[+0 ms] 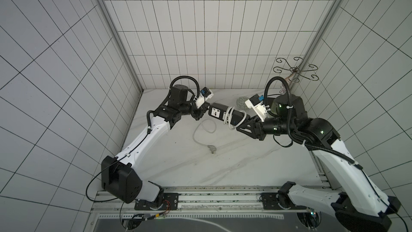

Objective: Unwrap the cord wrapped around the power strip
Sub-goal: Unwrap the power cord from the power strip.

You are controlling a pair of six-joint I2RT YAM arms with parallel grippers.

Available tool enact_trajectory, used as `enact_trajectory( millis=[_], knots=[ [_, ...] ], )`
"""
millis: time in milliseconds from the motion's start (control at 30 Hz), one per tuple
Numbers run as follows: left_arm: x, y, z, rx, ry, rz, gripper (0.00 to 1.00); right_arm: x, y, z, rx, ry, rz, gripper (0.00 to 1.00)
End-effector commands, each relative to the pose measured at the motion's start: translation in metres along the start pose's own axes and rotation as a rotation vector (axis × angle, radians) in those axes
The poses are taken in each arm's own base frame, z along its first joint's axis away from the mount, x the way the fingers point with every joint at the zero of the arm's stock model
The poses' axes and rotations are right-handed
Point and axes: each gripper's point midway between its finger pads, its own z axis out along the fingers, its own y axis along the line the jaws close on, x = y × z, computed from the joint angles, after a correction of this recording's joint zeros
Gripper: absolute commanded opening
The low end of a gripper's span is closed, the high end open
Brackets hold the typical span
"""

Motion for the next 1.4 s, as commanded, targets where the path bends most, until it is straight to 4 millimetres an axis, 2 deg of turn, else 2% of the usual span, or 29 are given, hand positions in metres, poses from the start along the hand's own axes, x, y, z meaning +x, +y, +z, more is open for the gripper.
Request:
enact_trajectory(
  millis=[0, 133, 233, 333, 433, 467, 600, 667, 867, 1067, 1133, 1367],
  knots=[
    [0.016, -0.016, 0.001, 0.077, -0.014, -0.053, 0.09, -0.069, 0.028, -0.037, -0.015, -0.255, -0.125, 0.0],
    [0.035, -0.019, 0.003, 0.082, -0.013, -0.069, 0.13, -0.094, 0.013, -0.041, 0.089, -0.343, -0.133, 0.0],
    [0.033, -0.019, 0.001, 0.074, -0.027, -0.033, 0.32, -0.104, -0.001, -0.044, 0.172, -0.374, -0.123, 0.0],
    [0.014, -0.019, -0.011, 0.038, -0.083, 0.046, 0.54, -0.111, -0.01, -0.045, 0.217, -0.392, -0.111, 0.0],
    [-0.016, -0.024, -0.03, -0.03, -0.181, 0.105, 0.68, -0.117, -0.014, -0.044, 0.233, -0.4, -0.099, 0.0],
    [-0.028, -0.034, -0.033, -0.036, -0.218, 0.133, 0.74, -0.12, -0.014, -0.044, 0.233, -0.405, -0.097, 0.0],
    [-0.065, -0.09, -0.041, -0.004, -0.379, 0.24, 0.8, -0.131, -0.01, -0.043, 0.21, -0.424, -0.086, 0.0],
    [-0.075, -0.106, -0.042, -0.037, -0.449, 0.275, 0.81, -0.134, -0.007, -0.046, 0.201, -0.437, -0.082, 0.0],
    [-0.086, -0.086, -0.035, -0.228, -0.565, 0.27, 0.76, -0.132, -0.001, -0.045, 0.164, -0.437, -0.069, 0.0],
    [-0.083, -0.087, -0.007, -0.181, -0.585, 0.275, 0.69, -0.132, 0.003, -0.044, 0.136, -0.442, -0.057, 0.0],
    [-0.081, -0.081, 0.0, -0.204, -0.586, 0.272, 0.67, -0.132, 0.004, -0.044, 0.125, -0.447, -0.054, 0.0],
    [-0.078, -0.071, 0.028, -0.217, -0.569, 0.293, 0.52, -0.133, 0.01, -0.044, 0.092, -0.452, -0.047, 0.0]
  ],
)
